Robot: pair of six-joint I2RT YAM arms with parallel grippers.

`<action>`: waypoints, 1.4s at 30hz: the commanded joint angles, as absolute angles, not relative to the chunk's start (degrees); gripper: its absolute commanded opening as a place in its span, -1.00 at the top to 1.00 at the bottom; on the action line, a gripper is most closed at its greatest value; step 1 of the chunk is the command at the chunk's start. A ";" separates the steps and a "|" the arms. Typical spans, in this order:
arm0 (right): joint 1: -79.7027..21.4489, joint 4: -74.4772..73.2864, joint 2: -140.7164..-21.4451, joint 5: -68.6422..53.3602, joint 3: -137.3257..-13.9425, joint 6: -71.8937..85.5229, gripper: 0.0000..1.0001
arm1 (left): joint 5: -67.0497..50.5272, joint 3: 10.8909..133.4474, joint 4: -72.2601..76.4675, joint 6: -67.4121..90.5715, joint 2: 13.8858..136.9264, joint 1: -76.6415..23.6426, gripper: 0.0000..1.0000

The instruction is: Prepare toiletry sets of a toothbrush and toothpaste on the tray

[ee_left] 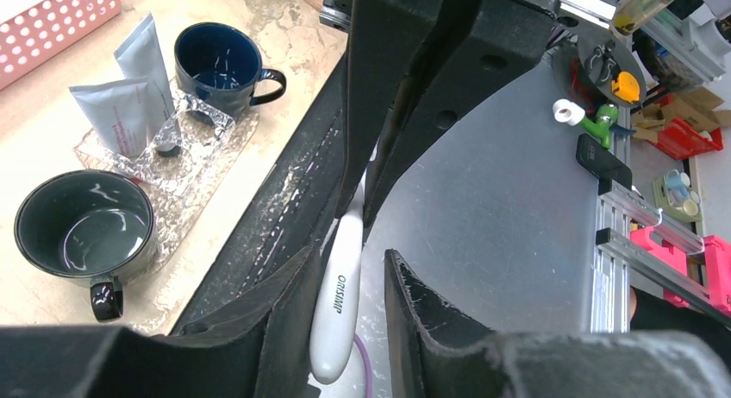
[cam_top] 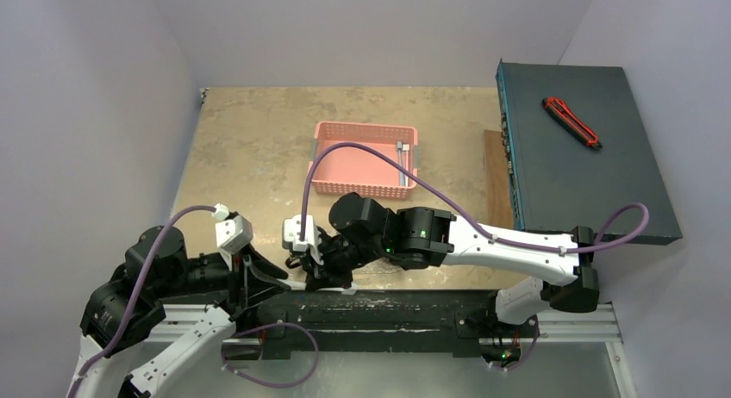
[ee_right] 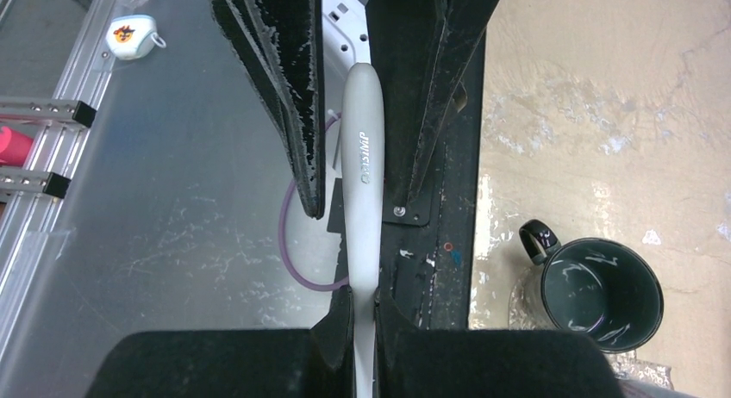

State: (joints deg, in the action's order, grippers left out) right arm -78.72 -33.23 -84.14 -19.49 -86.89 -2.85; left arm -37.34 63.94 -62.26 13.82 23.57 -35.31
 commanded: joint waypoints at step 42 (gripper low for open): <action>-77.32 -29.25 -79.17 -18.02 -85.22 -2.82 0.69 | -36.82 63.23 -59.42 15.11 23.82 -35.06 1.00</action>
